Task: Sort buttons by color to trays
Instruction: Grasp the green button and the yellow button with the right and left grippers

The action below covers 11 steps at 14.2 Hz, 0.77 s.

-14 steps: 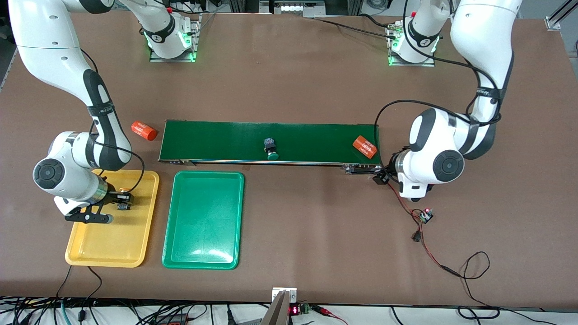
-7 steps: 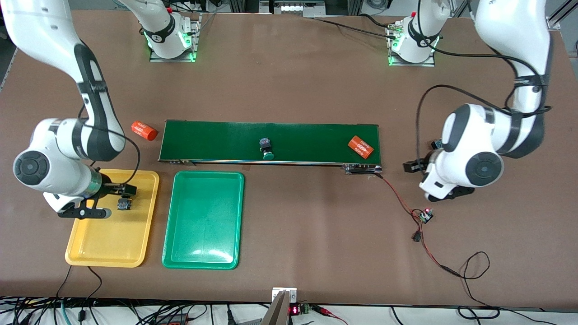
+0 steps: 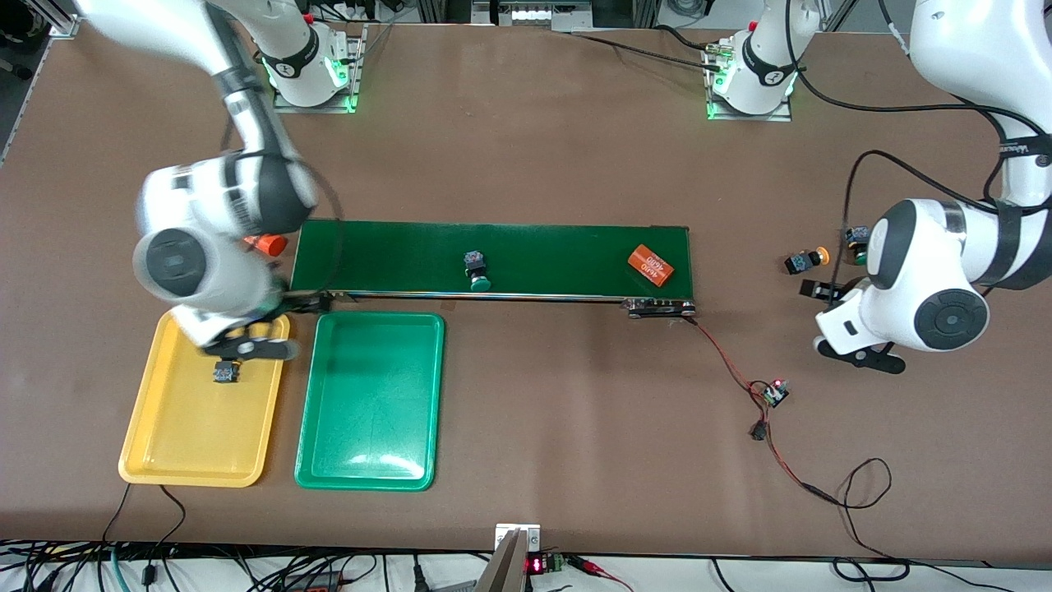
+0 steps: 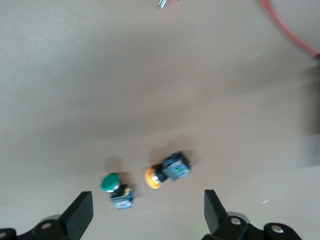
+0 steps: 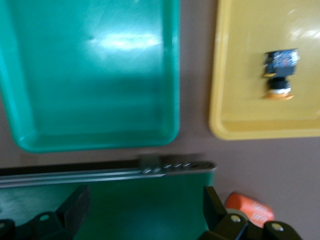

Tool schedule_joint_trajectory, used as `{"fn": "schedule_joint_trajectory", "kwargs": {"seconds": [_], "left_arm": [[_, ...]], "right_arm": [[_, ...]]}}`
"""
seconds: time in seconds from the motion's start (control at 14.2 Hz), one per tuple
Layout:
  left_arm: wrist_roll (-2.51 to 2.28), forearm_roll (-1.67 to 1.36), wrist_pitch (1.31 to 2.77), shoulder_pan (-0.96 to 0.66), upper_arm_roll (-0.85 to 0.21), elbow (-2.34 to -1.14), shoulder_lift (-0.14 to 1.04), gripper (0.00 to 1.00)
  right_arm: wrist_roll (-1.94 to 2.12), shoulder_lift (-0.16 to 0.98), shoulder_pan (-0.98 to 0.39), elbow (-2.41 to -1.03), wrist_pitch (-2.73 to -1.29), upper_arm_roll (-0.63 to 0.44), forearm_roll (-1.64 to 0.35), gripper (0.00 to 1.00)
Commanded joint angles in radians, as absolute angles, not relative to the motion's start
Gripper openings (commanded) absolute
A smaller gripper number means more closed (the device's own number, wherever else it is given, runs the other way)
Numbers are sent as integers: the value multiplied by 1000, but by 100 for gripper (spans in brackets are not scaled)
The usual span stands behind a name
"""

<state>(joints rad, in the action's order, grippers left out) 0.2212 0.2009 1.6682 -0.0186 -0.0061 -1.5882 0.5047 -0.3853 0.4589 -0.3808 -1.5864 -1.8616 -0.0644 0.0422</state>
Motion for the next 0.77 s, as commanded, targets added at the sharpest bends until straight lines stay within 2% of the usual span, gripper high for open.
{"fn": "schedule_joint_trajectory", "kwargs": {"seconds": [0.0, 0.28, 0.49, 0.7], "left_arm": [[313, 259, 1658, 11, -26, -1601, 526, 98], [380, 386, 1663, 50, -116, -1641, 578, 98], [380, 391, 1664, 71, -144, -1672, 600, 98], [382, 391, 1661, 71, -147, -1732, 578, 98]], "right_arm": [[-529, 442, -512, -1611, -1853, -75, 41, 100], [-542, 449, -636, -1623, -1902, -63, -26, 100], [-540, 453, -666, -1692, -2046, -34, -86, 100], [-540, 453, -695, -1820, -2210, -34, -78, 100]]}}
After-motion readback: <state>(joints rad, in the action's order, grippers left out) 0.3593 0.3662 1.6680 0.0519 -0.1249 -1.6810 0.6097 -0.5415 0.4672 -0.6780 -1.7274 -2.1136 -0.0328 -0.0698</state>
